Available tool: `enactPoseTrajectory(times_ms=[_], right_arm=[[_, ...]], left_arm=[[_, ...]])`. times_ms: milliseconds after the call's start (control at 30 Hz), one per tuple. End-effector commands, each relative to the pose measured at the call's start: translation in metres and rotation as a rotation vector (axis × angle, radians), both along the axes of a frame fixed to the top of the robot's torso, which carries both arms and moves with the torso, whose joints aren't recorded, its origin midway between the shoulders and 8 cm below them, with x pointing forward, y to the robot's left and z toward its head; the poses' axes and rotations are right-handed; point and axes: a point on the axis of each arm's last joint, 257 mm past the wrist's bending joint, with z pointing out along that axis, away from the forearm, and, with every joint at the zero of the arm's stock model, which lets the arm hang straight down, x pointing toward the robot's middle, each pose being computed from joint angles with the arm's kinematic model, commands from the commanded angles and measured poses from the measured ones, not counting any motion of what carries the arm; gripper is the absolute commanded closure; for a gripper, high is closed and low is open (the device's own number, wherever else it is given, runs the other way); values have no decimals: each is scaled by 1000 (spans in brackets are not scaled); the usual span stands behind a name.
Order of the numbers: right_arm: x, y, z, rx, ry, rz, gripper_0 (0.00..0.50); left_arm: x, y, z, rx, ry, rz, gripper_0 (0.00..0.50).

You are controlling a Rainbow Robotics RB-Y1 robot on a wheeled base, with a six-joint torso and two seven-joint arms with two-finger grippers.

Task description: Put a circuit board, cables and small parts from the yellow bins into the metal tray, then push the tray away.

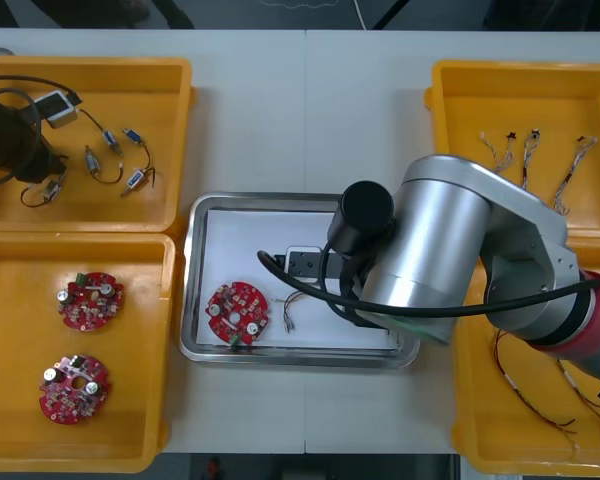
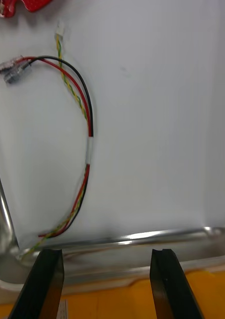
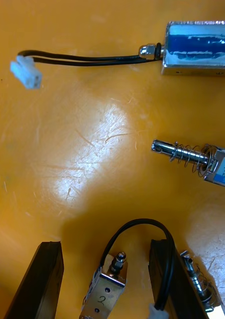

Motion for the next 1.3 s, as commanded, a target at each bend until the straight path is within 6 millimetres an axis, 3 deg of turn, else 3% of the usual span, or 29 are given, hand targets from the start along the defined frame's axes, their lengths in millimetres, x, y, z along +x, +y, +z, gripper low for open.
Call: enactPoseTrajectory(times_ms=[33, 267, 433, 467, 500, 533, 567, 900, 1133, 1300], right_arm=[[0, 10, 47, 70, -68, 25, 0], [17, 10, 102, 171, -179, 6, 0], [30, -10, 128, 225, -209, -50, 0], [31, -13, 130, 227, -212, -55, 0], [35, -20, 137, 241, -221, -78, 0], [39, -27, 145, 256, -235, -99, 0], [42, -30, 149, 264, -243, -109, 0], [61, -113, 181, 375, -270, -324, 0], [69, -178, 191, 489, -220, -494, 0], [75, -224, 195, 566, -185, -619, 0]], left_arm=[[-2, 17, 3, 52, 11, 4, 0], [-11, 39, 1, 73, 29, 36, 0], [-14, 41, -5, 73, 34, 39, 16], [-14, 41, -6, 71, 33, 40, 53], [-14, 42, -7, 67, 29, 42, 177], [-14, 42, -8, 64, 26, 43, 456], [-14, 42, -9, 63, 26, 43, 499], [-14, 39, -2, 22, 20, 50, 500], [-24, 41, 35, -11, 33, 67, 500], [-37, 28, 58, -74, 77, 156, 500]])
